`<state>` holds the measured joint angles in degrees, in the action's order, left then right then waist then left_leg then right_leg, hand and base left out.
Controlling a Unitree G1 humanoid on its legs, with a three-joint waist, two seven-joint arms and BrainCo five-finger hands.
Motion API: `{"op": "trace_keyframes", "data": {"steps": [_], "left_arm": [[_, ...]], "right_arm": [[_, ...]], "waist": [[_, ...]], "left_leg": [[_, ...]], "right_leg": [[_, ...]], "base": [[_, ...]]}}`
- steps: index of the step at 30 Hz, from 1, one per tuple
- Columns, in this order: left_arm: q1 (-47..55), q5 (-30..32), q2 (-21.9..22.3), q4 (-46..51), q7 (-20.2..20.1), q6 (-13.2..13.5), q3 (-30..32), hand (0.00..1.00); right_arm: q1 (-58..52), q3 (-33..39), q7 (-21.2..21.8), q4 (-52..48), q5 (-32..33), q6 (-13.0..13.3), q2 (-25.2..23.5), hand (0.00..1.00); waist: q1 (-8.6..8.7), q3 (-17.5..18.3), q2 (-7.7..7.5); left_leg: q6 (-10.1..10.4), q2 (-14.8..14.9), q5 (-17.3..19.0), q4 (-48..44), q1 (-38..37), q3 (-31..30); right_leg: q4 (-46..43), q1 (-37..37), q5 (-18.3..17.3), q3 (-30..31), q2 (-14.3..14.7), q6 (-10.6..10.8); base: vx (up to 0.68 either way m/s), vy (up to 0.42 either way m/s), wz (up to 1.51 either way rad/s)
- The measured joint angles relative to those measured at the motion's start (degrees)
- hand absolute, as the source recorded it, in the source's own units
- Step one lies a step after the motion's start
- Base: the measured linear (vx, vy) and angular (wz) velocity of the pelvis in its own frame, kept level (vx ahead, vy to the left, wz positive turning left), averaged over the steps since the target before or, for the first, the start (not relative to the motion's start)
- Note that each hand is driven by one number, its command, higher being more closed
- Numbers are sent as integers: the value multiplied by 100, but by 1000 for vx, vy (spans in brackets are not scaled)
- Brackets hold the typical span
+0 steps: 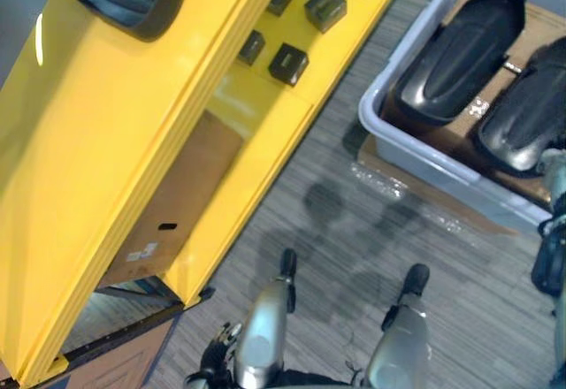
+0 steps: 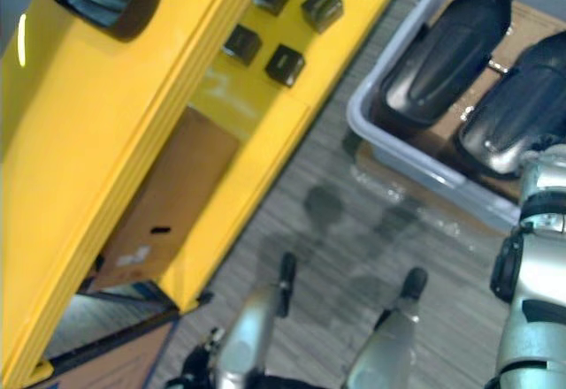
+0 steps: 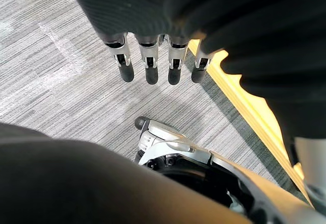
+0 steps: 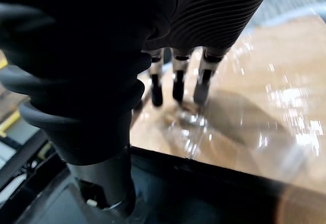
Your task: Walk over and take plastic housings, then place them on the shelf
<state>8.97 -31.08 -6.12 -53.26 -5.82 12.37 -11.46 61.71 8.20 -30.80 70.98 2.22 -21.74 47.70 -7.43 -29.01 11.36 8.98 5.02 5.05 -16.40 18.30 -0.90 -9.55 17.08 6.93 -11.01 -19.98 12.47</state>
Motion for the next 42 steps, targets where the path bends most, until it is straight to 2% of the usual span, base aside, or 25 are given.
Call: {"op": "trace_keyframes", "data": {"steps": [6, 10, 13, 16, 19, 21, 22, 24, 26, 30, 34, 36, 39, 42], "left_arm": [[1, 6, 2, -12, 41, 40, -51, 0], [2, 24, -4, 29, 71, 212, -113, 0], [14, 71, -29, 89, 97, 364, -180, 0], [99, 54, -149, 537, 133, 377, -298, 0], [110, -69, -236, 1685, 275, 328, -335, 0], [36, -280, -212, 2723, 79, 73, -512, 0], [5, -282, -212, 2922, -15, -31, -566, 0], [-41, -273, -201, 3511, -414, -420, -836, 0], [-60, -267, -204, 3800, -586, -648, -888, 0], [-257, -275, -315, 4209, -687, -994, -894, 0], [-469, -287, -512, 4716, -802, -1348, -914, 0], [-607, -286, -529, 4796, -790, -1424, -920, 0], [-949, -282, -544, 4847, -541, -1544, -940, 0], [-1368, -273, -523, 4871, 23, -1628, -927, 0]], "right_arm": [[11, -125, 376, 44, -565, -299, 50, 100], [106, -388, 657, 140, -1210, -489, 51, 100], [169, -478, 714, 177, -1463, -545, 57, 100], [216, -618, 760, 163, -1691, -503, 73, 100], [210, -623, 864, 118, -1990, -414, 95, 100], [200, -657, 858, -112, -2115, -358, 100, 100], [196, -684, 850, -200, -2120, -337, 102, 100], [133, -788, 811, -584, -2182, -255, 105, 100], [62, -854, 771, -835, -2266, -172, 109, 100], [-85, -894, 548, -1335, -2354, -50, 108, 100], [-509, -891, 243, -2041, -2359, 96, 37, 100], [-668, -874, 81, -2329, -2361, 165, 14, 100], [-870, -807, -229, -2936, -2385, 322, -253, 100], [-1273, -700, -491, -3757, -2670, 627, -528, 100]], "waist": [[8, 20, 29], [6, 20, 29], [8, 21, 31], [22, 21, 30], [60, 16, 23], [170, 1, 1], [182, -5, -9], [225, -20, -31], [279, -41, -63], [383, -79, -184], [507, -54, -388], [566, -20, -460], [687, 127, -690], [763, 329, -833]], "left_leg": [[15, 0, -84, 129, -40, -12], [23, 1, -148, 231, -93, -14], [25, 1, -186, 300, -125, -18], [28, 1, -208, 329, -138, -24], [47, 0, -326, 505, -229, -103], [62, 0, -417, 623, -279, -216], [66, 3, -433, 651, -299, -225], [87, 33, -468, 740, -401, -205], [99, 65, -517, 858, -521, -186], [165, 204, -666, 1192, -718, -128], [227, 396, -770, 1599, -1173, 114], [232, 440, -772, 1635, -1255, 150], [273, 576, -796, 1734, -1348, 278], [309, 647, -776, 1807, -1578, 416]], "right_leg": [[-5, 4, -7, -12, 1, -12], [-11, 1, -11, -16, 1, -18], [-13, -8, -13, -24, 0, -23], [-14, -19, -14, -35, -1, -24], [-8, -115, -21, -148, -8, -38], [-10, -215, -37, -283, -11, -63], [-11, -228, -42, -291, -11, -71], [-11, -276, -51, -295, 15, -85], [-12, -325, -64, -296, 41, -104], [6, -335, -76, -280, 171, -130], [39, -470, -106, -166, 361, -194], [98, -531, -108, -152, 416, -196], [188, -537, -75, -104, 559, -242], [326, -711, -60, -27, 658, -262]], "base": [[-1, -4, 1], [0, 0, 0], [0, 0, 0], [-2, -7, 2], [-10, -30, 14], [-26, -33, 25], [-29, -30, 12], [-1, -14, -3], [15, -34, -5], [22, -50, -11], [55, -57, -25], [38, -38, -16], [28, -41, -21], [28, -21, -18]]}}
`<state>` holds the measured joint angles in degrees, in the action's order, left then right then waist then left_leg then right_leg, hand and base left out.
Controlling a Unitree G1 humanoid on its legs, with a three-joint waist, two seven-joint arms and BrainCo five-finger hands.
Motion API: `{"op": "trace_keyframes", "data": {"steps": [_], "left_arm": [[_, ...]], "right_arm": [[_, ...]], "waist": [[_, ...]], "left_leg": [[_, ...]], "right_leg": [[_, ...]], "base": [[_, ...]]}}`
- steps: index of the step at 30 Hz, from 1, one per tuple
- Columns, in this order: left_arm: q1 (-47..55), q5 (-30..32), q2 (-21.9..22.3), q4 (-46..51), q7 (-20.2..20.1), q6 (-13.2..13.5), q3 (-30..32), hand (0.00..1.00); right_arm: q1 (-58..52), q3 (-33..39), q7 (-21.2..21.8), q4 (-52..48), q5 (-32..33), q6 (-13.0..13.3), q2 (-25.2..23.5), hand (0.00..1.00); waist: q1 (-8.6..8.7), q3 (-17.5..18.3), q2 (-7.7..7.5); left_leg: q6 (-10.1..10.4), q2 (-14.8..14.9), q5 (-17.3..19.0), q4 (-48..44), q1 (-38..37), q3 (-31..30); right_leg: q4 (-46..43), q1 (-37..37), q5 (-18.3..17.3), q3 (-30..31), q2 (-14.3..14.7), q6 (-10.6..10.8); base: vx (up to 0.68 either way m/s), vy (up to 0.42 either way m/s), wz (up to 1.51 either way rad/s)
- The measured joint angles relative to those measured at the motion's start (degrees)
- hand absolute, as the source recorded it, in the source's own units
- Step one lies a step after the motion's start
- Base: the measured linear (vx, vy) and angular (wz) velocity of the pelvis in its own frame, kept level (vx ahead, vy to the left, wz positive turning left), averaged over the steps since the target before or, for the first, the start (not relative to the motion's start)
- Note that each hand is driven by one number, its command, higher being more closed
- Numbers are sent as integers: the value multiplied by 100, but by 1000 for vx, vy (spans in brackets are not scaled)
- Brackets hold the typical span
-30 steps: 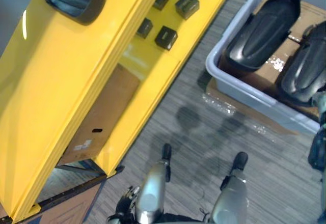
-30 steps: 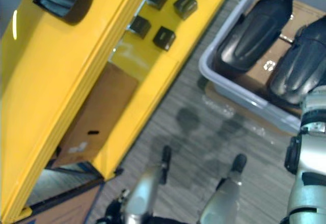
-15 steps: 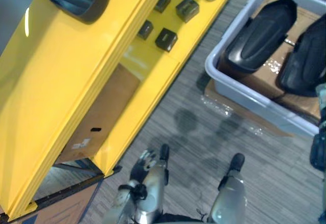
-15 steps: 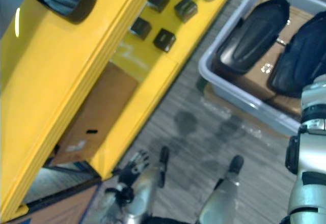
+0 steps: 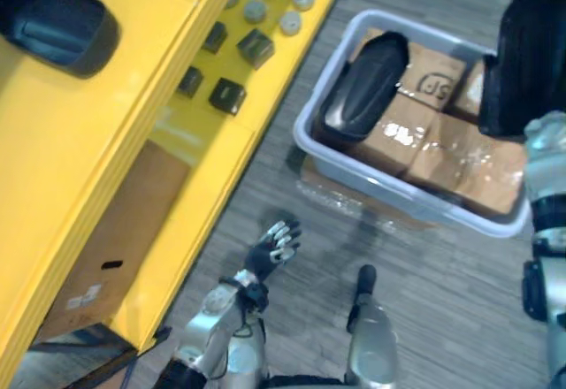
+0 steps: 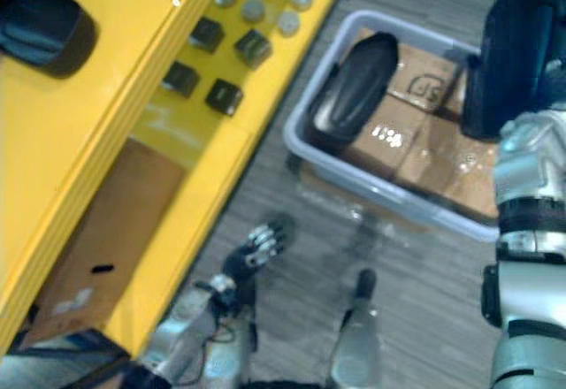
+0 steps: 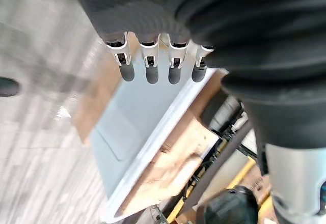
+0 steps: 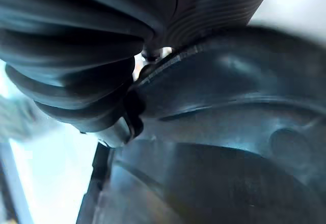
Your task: Walk over and take plastic housings, then place them on the shelf
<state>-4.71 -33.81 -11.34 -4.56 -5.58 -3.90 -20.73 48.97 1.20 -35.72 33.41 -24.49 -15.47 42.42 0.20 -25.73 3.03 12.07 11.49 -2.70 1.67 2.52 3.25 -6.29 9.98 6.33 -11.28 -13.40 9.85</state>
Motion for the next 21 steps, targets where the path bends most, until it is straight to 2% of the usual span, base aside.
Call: {"op": "trace_keyframes", "data": {"steps": [1, 3, 7, 9, 10, 11, 12, 14, 15, 17, 19, 21], "left_arm": [[-51, 0, 5, 2, 116, -5, 21, 0], [-244, 2, 82, 2, 591, -19, 200, 0], [-816, 8, 128, -117, 1104, 3, 356, 0], [-1231, 45, 212, -457, 1445, 78, 511, 0], [-1332, 48, 223, -556, 1536, 115, 543, 0], [-1534, 190, 275, -775, 1819, 252, 637, 0], [-1606, 300, 285, -842, 1925, 283, 683, 0], [-1892, 352, 287, -1165, 2264, 471, 778, 0], [-1971, 359, 298, -1237, 2318, 506, 821, 0], [-2174, 357, 295, -1256, 2443, 784, 939, 0], [-2341, 358, 345, -1251, 2516, 984, 936, 0], [-2403, 332, 455, -1248, 2552, 1125, 929, 0]], "right_arm": [[-97, 10, -48, -157, -68, 80, -78, 100], [-495, 40, -212, -812, -334, 462, -370, 100], [-794, 65, -438, -1455, -572, 1082, -741, 100], [-1063, 53, -562, -1959, -698, 1558, -1098, 100], [-1136, 48, -589, -2080, -762, 1707, -1182, 100], [-1326, -35, -691, -2378, -863, 2056, -1353, 100], [-1389, -67, -694, -2485, -927, 2182, -1425, 100], [-1600, -181, -750, -2808, -1128, 2627, -1615, 100], [-1667, -206, -795, -2887, -1187, 2736, -1646, 100], [-1794, -299, -861, -3091, -1242, 3164, -1800, 100], [-1799, -326, -901, -3116, -1245, 3405, -1907, 100], [-1828, -485, -906, -3116, -1287, 3535, -2032, 100]], "waist": [[13, 91, -21], [66, 410, -87], [84, 599, -177], [89, 811, -288], [106, 855, -321], [164, 964, -412], [195, 996, -453], [272, 1037, -521], [297, 1042, -531], [379, 1114, -567], [369, 1122, -575], [368, 1190, -568]], "left_leg": [[16, 12, 13, 1, -14, 30], [39, 65, 42, 7, -49, 101], [57, 150, 55, 15, -275, 277], [99, 206, 90, 14, -351, 411], [101, 211, 91, 13, -356, 441], [107, 209, 97, 14, -371, 538], [103, 202, 102, 15, -388, 571], [104, 183, 130, 17, -524, 668], [104, 183, 142, 14, -562, 672], [105, 183, 151, -6, -565, 692], [105, 182, 151, -9, -563, 708], [105, 186, 151, -11, -563, 737]], "right_leg": [[21, 0, 3, 20, 16, -4], [93, -21, 16, 40, 75, -21], [210, -212, 59, 98, 179, -68], [292, -223, 96, 201, 255, -96], [315, -222, 106, 211, 262, -96], [418, -223, 185, 273, 275, -101], [455, -224, 214, 315, 278, -97], [573, -348, 287, 385, 278, -78], [607, -396, 297, 387, 279, -78], [646, -408, 323, 407, 284, -83], [686, -408, 351, 424, 290, -97], [713, -403, 371, 450, 300, -103]], "base": [[33, -10, -18], [38, -9, -15], [14, -15, -16], [-16, -17, -25], [-16, -12, -29], [-17, -3, -23], [-18, 5, -32], [-15, 9, -20], [-27, 5, -4], [-32, -1, -5], [-32, -6, -6], [-25, -6, -7]]}}
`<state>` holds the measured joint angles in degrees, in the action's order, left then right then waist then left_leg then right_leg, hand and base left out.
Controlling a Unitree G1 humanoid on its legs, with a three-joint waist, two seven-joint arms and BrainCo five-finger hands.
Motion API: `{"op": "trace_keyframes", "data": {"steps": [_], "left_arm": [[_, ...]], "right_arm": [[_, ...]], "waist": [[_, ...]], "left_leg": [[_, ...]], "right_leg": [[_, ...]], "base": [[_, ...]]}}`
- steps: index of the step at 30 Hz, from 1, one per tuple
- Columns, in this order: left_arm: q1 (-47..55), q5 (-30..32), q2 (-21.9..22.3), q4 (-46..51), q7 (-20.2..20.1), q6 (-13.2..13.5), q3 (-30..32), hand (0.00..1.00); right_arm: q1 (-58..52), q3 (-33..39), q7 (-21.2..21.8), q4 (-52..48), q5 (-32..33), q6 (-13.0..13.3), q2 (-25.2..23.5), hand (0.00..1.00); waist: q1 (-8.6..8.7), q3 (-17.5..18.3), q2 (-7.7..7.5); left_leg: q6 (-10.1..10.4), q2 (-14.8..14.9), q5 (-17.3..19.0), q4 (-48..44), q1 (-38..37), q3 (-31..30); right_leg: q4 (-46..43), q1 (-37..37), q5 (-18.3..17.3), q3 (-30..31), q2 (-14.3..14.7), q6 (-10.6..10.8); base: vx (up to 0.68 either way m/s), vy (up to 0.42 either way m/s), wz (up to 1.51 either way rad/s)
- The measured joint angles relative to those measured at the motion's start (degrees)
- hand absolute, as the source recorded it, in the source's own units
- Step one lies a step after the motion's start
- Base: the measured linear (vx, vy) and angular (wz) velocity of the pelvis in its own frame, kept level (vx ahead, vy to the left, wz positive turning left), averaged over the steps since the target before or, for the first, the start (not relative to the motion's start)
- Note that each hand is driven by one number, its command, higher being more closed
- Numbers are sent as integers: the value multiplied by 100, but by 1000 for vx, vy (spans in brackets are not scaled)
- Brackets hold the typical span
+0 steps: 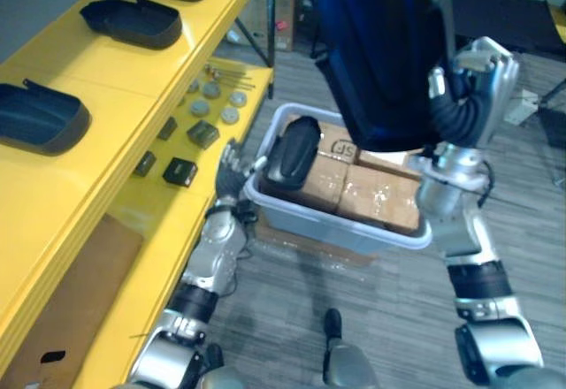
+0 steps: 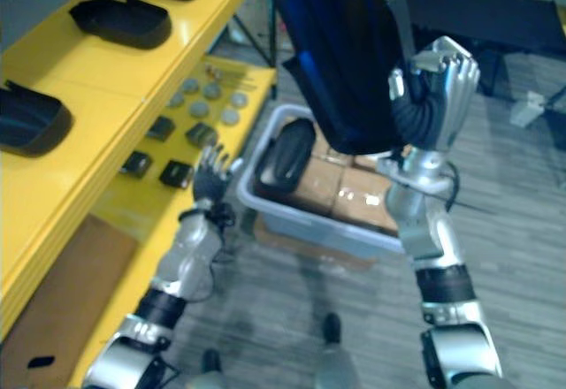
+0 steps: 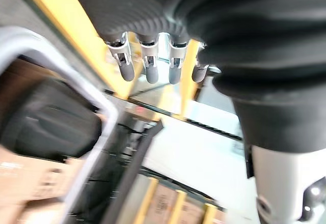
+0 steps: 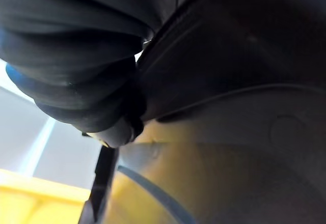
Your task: Walk over and take plastic housings, then place them on the shelf
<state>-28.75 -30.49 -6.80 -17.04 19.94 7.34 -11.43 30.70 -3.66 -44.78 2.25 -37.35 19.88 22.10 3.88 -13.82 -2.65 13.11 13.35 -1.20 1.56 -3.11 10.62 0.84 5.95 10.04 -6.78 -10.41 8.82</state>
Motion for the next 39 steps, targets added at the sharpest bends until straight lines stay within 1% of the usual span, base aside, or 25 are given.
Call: {"op": "trace_keyframes", "data": {"steps": [3, 5, 8, 10, 12, 13, 14, 15, 17, 18, 19, 23, 24, 25, 27, 30, 34, 35, 36, 37, 38, 39], "left_arm": [[-20, 9, 159, 10, 34, 29, -81, 0], [-23, 161, 257, 20, 42, 51, -174, 0], [-23, 163, 317, 178, 4, 67, -468, 0], [-14, 64, 408, 299, -17, 71, -534, 0], [15, -487, 411, 374, -210, 64, -562, 0], [36, -641, 413, 414, -289, 63, -561, 0], [105, -922, 428, 581, -483, 62, -584, 0], [127, -1017, 453, 671, -571, 62, -615, 0], [202, -1271, 515, 1052, -959, 67, -738, 0], [205, -1380, 519, 1140, -1058, 66, -800, 0], [205, -1422, 549, 1189, -1168, 68, -846, 0], [326, -1495, 629, 1192, -1257, 69, -860, 0], [388, -1688, 631, 1195, -1335, 67, -860, 0], [422, -1725, 630, 1195, -1380, 67, -860, 0], [514, -2103, 628, 1205, -1644, 61, -860, 0], [586, -2144, 613, 1279, -1857, 62, -856, 0], [692, -2042, 610, 1417, -1822, 26, -895, 0], [692, -1995, 610, 1427, -1747, 23, -901, 100], [692, -1812, 613, 1448, -1597, 19, -912, 100], [693, -1777, 613, 1458, -1522, 19, -914, 100], [693, -1597, 615, 1469, -1347, 22, -916, 100], [693, -1551, 616, 1470, -1278, 26, -917, 100]], "right_arm": [[-71, -304, 1, 0, -79, 88, -120, 100], [-98, -426, 1, 0, -167, 128, -205, 100], [-131, -624, 0, 1, -180, 116, -266, 100], [-134, -638, -132, -1, -176, 58, -358, 100], [-164, -657, -224, 1, -177, -25, -371, 100], [-177, -658, -246, 1, -177, -28, -376, 100], [-214, -682, -252, 5, -185, -31, -379, 100], [-250, -694, -252, 11, -188, -31, -381, 100], [-296, -842, -228, 97, -273, -38, -400, 100], [-297, -911, -214, 112, -302, -39, -400, 100], [-309, -962, -208, 114, -374, -38, -403, 100], [-321, -963, -214, 113, -400, -41, -403, 100], [-327, -963, -214, 113, -399, -44, -401, 100], [-332, -962, -213, 113, -398, -47, -400, 100], [-348, -962, -174, 113, -394, -63, -399, 100], [-348, -954, -149, 110, -389, -64, -398, 100], [-349, -958, -139, 110, -369, -62, -397, 100], [-350, -972, -118, 111, -344, -58, -397, 100], [-354, -1026, -87, 113, -227, -50, -394, 100], [-358, -1060, -62, 113, -139, -36, -394, 100], [-374, -1112, 2, 113, -16, -13, -401, 100], [-385, -1148, 10, 113, 63, -3, -402, 100]], "waist": [[-15, 57, -7], [-16, 57, -7], [-68, 57, -7], [-120, 76, 2], [-144, 139, 16], [-144, 169, 20], [-141, 227, 36], [-142, 263, 48], [-173, 332, 97], [-175, 344, 118], [-175, 363, 148], [-166, 421, 239], [-164, 440, 268], [-164, 447, 280], [-169, 460, 302], [-176, 465, 304], [-175, 468, 310], [-174, 469, 311], [-174, 469, 311], [-174, 470, 313], [-176, 477, 321], [-177, 480, 324]], "left_leg": [[3, -6, 12, 0, -52, 78], [1, -7, 14, -1, -58, 78], [-8, -9, 19, -10, -60, 68], [-17, -17, 24, -15, -62, 63], [-21, -29, 35, -21, -71, 20], [-23, -36, 37, -19, -61, 6], [-26, -46, 38, -20, -31, -41], [-26, -46, 38, -21, -4, -67], [-26, -47, 37, -21, 12, -81], [-26, -48, 37, -21, 12, -81], [-26, -48, 37, -21, 12, -81], [-26, -48, 37, -24, 4, -81], [-27, -48, 37, -26, 1, -81], [-26, -48, 37, -28, -4, -81], [-26, -48, 37, -25, -55, -82], [-26, -48, 38, -25, -70, -78], [-26, -48, 38, -25, -69, -72], [-26, -48, 38, -25, -70, -72], [-26, -48, 38, -25, -70, -73], [-26, -48, 38, -25, -70, -73], [-26, -48, 38, -24, -70, -74], [-26, -48, 38, -24, -70, -74]], "right_leg": [[11, -11, 29, 62, 2, 8], [11, -20, 29, 62, 1, 8], [12, -36, 29, 57, 0, 9], [19, -49, 31, 50, -9, 11], [89, -125, 44, 2, -24, 30], [90, -124, 44, -14, -31, 31], [95, -124, 43, -51, -44, 32], [98, -122, 43, -75, -48, 32], [108, -122, 44, -92, -50, 34], [109, -122, 46, -92, -51, 36], [109, -122, 46, -92, -51, 37], [110, -127, 47, -93, -51, 38], [114, -132, 47, -93, -51, 39], [120, -143, 47, -95, -51, 39], [154, -209, 49, -105, -50, 45], [162, -221, 47, -105, -50, 47], [178, -219, 47, -106, -50, 47], [178, -219, 49, -106, -50, 46], [178, -219, 50, -107, -49, 45], [178, -219, 50, -107, -49, 45], [178, -220, 52, -108, -50, 47], [177, -220, 53, -108, -49, 48]], "base": [[-4, 7, -9], [-7, 3, -2], [0, 0, 0], [-8, 2, 2], [-14, 7, 8], [-9, 7, 13], [-2, 8, 12], [3, 10, 14], [2, 7, 6], [0, 0, 0], [0, 0, 0], [0, 0, 0], [0, 0, 0], [0, 0, 0], [0, 0, 0], [0, 0, 0], [0, 0, 0], [0, 0, 0], [0, 0, 0], [0, 0, 0], [0, 0, 0], [0, 0, 0]]}}
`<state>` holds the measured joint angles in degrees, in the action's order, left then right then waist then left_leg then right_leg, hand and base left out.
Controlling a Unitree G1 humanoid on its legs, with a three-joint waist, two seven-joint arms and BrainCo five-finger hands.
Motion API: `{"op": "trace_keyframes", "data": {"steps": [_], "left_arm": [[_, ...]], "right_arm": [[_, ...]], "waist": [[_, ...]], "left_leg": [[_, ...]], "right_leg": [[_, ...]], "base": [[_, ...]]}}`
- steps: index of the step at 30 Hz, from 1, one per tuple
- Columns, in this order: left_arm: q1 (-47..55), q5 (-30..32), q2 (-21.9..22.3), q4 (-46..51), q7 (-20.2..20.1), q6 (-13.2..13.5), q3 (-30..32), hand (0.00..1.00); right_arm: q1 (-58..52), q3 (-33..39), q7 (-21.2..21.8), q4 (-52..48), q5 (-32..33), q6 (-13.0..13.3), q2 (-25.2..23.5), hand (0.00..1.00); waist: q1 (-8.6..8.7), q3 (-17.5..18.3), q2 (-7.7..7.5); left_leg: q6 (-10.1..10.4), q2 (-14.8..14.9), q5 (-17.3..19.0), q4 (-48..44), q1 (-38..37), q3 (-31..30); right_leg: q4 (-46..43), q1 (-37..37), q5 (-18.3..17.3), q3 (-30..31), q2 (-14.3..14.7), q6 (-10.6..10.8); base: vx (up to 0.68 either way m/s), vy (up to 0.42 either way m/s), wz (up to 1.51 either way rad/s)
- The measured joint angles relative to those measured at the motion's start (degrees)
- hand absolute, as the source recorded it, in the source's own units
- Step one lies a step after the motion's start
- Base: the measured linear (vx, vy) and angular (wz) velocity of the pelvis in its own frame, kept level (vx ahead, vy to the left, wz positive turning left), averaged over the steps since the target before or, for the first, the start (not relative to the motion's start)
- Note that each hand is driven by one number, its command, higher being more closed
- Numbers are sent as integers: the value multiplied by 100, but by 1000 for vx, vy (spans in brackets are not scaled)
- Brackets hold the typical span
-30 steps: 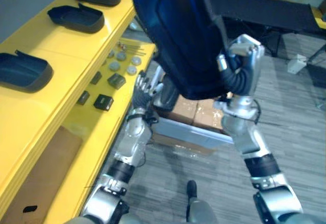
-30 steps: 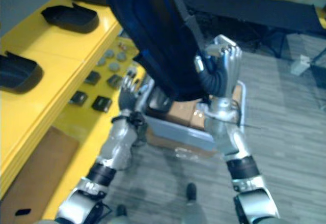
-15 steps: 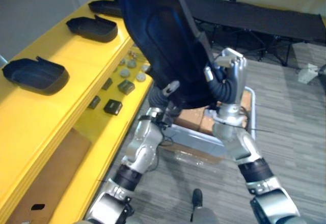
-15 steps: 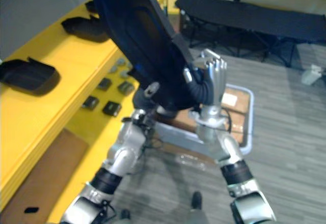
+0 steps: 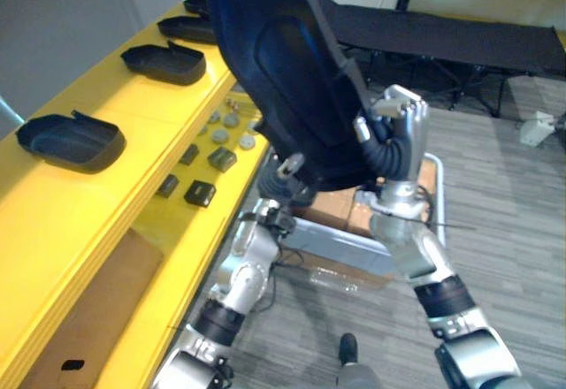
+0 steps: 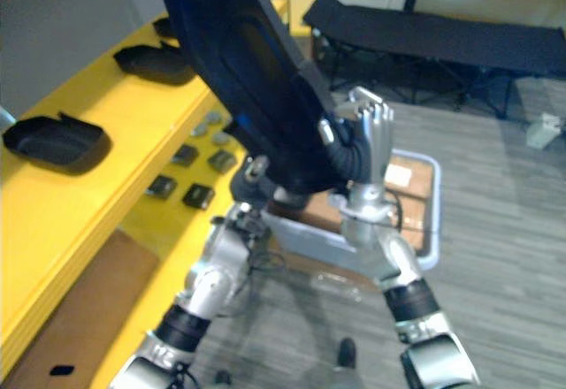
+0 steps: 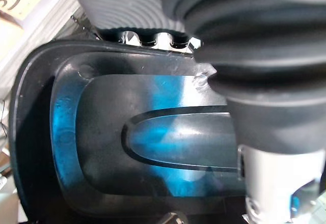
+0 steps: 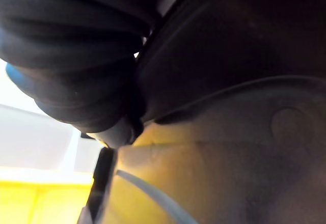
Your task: Walk over and take plastic housings, then place them on the shelf
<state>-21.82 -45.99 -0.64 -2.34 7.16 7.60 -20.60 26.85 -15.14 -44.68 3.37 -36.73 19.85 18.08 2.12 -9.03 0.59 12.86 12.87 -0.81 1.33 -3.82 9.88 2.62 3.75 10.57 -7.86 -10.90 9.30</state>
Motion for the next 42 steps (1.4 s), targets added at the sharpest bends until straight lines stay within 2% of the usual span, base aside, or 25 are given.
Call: {"op": "trace_keyframes", "data": {"steps": [4, 12, 17, 22, 23, 27, 32, 34, 38, 39, 40, 41, 42], "left_arm": [[20, 217, 11, 2, 392, 13, 14, 100], [303, 633, 13, 1, 962, 121, 123, 100], [328, 647, 12, 0, 1073, 234, 135, 100], [376, 644, 12, -16, 1071, 234, 127, 100], [378, 646, 12, -16, 1067, 234, 125, 100], [404, 648, 7, -16, 1062, 234, 176, 100], [523, 1079, -109, -9, 1060, 233, 254, 100], [591, 1310, -113, 4, 1086, 228, 274, 100], [654, 2399, -122, 346, 1445, 214, 531, 100], [657, 2516, -122, 363, 1478, 214, 572, 100], [660, 2821, -117, 374, 1575, 216, 666, 100], [661, 2990, -120, 376, 1644, 215, 706, 100], [698, 3492, -125, 378, 1770, 206, 830, 100]], "right_arm": [[-297, -187, 140, -2, 463, 20, -167, 100], [-653, -561, 329, -5, 907, 89, -562, 100], [-731, -643, 338, -6, 1090, 88, -662, 100], [-828, -685, 337, -5, 1200, 88, -664, 100], [-834, -694, 338, -5, 1260, 88, -663, 0], [-870, -802, 470, -6, 1612, 155, -662, 0], [-1059, -904, 1093, -24, 2438, 436, -613, 0], [-1095, -919, 1363, -55, 2809, 464, -593, 0], [-1074, -948, 2729, -859, 4092, 451, -406, 0], [-1062, -920, 2896, -984, 4253, 442, -382, 0], [-1018, -907, 3242, -1222, 4692, 384, -335, 0], [-994, -889, 3392, -1323, 4922, 367, -335, 0], [-972, -713, 3683, -1509, 5347, 319, -337, 0]], "waist": [[-24, 100, 36], [-30, 157, 56], [-32, 179, 63], [1, 183, 70], [3, 183, 70], [2, 183, 70], [-35, 187, 63], [-58, 187, 63], [-133, 216, 13], [-134, 229, -7], [-133, 262, -53], [-133, 276, -78], [-133, 331, -166]], "left_leg": [[1, 0, 8, 2, 1, -2], [1, 6, 92, -160, -5, -2], [5, 7, 129, -194, 7, 9], [11, 7, 133, -194, 14, 18], [14, 7, 136, -195, 14, 19], [21, 8, 160, -197, 8, 21], [18, 15, 195, -221, -4, 15], [20, 32, 258, -321, -10, 5], [28, 71, 351, -500, -9, -8], [32, 75, 364, -516, -17, -10], [34, 89, 392, -563, -13, -9], [38, 100, 412, -593, -9, -7], [46, 124, 425, -597, -18, -6]], "right_leg": [[0, -1, 2, -1, 0, 1], [7, -70, 2, 11, -1, 1], [82, -80, -1, 15, 0, -2], [105, -74, 32, 13, 2, -23], [105, -74, 33, 13, 2, -24], [105, -82, 37, 8, 3, -22], [105, -112, 37, 0, 6, -22], [109, -173, 37, -6, 13, -22], [127, -258, 36, -8, 30, -22], [147, -283, 36, -11, 32, -21], [167, -303, 36, -9, 42, -21], [171, -310, 36, -6, 50, -22], [183, -327, 31, -5, 74, -22]], "base": [[0, 0, 0], [-9, 1, 0], [-34, 6, -3], [-4, 1, -1], [0, 0, 0], [0, 0, 0], [0, 0, 0], [0, 0, 0], [-17, 5, 0], [-32, 9, 0], [0, 0, 0], [-37, 10, -3], [0, 0, 0]]}}
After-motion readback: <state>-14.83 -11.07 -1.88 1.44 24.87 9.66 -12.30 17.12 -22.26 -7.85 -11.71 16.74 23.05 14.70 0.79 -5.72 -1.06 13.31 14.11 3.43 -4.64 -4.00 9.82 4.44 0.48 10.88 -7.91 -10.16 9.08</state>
